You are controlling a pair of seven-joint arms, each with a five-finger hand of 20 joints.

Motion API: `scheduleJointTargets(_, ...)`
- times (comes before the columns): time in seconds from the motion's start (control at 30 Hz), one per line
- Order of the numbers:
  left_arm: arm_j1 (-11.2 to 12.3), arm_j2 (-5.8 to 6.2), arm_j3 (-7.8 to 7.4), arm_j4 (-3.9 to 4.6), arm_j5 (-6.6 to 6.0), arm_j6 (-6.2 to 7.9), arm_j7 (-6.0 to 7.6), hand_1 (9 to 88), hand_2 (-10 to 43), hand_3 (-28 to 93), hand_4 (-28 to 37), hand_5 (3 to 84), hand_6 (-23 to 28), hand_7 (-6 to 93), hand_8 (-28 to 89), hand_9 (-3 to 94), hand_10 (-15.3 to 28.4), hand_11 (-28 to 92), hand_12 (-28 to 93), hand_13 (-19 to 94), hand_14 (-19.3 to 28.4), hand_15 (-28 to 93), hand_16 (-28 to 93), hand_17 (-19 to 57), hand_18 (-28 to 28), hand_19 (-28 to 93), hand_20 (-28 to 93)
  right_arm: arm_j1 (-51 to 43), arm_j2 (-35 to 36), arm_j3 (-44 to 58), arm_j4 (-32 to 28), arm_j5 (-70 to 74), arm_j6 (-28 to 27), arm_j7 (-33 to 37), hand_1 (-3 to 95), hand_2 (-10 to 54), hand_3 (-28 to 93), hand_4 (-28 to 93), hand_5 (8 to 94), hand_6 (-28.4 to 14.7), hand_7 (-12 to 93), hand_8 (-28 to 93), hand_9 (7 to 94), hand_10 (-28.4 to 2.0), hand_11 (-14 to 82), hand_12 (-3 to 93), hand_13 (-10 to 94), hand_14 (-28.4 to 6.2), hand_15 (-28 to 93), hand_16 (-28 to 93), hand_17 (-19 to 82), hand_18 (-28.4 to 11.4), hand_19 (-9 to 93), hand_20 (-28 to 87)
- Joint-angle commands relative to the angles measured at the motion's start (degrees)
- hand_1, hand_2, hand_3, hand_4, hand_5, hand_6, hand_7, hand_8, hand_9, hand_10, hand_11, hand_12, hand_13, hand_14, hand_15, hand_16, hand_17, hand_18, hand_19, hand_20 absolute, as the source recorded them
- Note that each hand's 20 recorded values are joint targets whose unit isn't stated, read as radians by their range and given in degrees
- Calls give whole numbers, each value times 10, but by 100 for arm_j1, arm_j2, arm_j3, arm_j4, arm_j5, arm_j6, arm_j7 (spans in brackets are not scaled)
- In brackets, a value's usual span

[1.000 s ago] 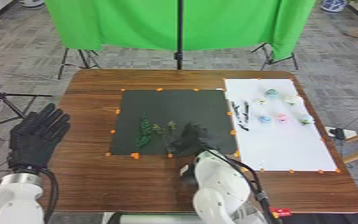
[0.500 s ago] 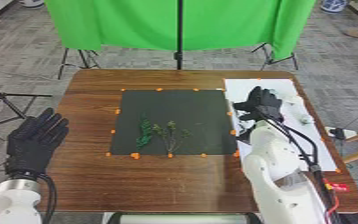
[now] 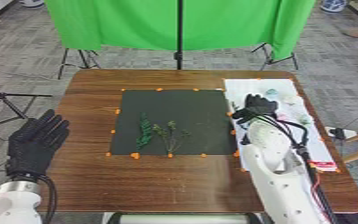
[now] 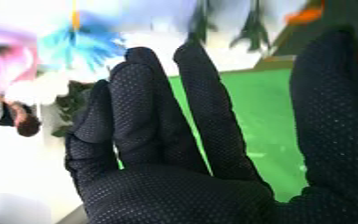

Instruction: Arrange flowers

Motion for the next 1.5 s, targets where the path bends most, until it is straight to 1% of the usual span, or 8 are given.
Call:
scheduleJointTargets(0.03,46,-14,135,10,-11,122,-124,309,144,740,-244,464,97,91,-79,393,142,174,124,304,152,389,-54,-36,144,311,154,143,-291,-103,421,-292,-109,-11,425,-95,639,-277,625,-117,122,-71,642,-239,162,173,464,-265,730,375,275,-284,848,564)
scheduleJointTargets(0.2,39,-25,137,15,-19,152,-132,310,143,741,-245,464,97,92,-78,393,142,175,124,304,153,390,-54,-37,145,312,154,-70,-354,-148,483,-473,43,-186,561,-95,742,-281,622,-80,239,-80,674,-190,198,180,506,-228,738,413,296,-284,870,553)
scheduleJointTargets(0.33,10,-15,170,-17,-74,323,-219,312,142,741,-244,466,98,92,-78,393,141,178,125,304,153,392,-55,-36,145,312,154,-310,-423,-157,616,-776,349,-383,678,-95,631,-282,651,-49,326,129,790,-120,108,357,561,-188,705,536,314,-274,875,546)
scheduleJointTargets(0.5,-43,-39,230,1,-204,347,-237,316,132,744,-237,469,100,98,-77,395,144,182,126,305,154,398,-54,-37,145,314,154,-489,-435,-207,707,-946,981,-536,708,-95,619,-282,709,-9,431,161,880,-88,129,431,633,-161,699,579,349,-268,881,545)
scheduleJointTargets(0.8,32,-32,238,-67,-305,576,-123,320,125,745,-235,477,103,106,-81,397,146,193,126,305,158,418,-55,-38,147,325,158,-455,-150,-389,228,-650,2338,-310,702,-95,664,-283,767,-13,401,172,897,-95,130,468,653,-160,701,613,376,-278,894,546)
scheduleJointTargets(1.1,90,125,140,-139,-304,566,-62,320,125,747,-237,478,103,109,-82,398,147,199,124,306,158,429,-61,-39,148,329,160,-747,-221,-867,-992,-155,1252,-31,695,-95,680,-281,776,-14,382,194,892,-99,133,479,653,-165,703,615,374,-281,896,543)
scheduleJointTargets(1.37,-7,211,210,-92,-293,578,-118,319,128,745,-240,478,102,109,-83,399,147,198,123,306,158,430,-63,-38,148,329,160,-1161,-740,-1084,-969,-210,1196,260,690,-95,671,-270,763,-15,383,202,883,-101,136,475,645,-170,708,606,366,-283,899,543)
scheduleJointTargets(1.5,-22,251,264,-138,-453,784,-78,318,129,747,-240,477,102,110,-83,399,147,199,123,306,158,432,-63,-38,147,330,160,-1146,-764,-1153,-737,-517,1358,280,688,-95,669,-271,755,-16,389,204,876,-102,141,473,644,-172,713,597,365,-283,900,540)
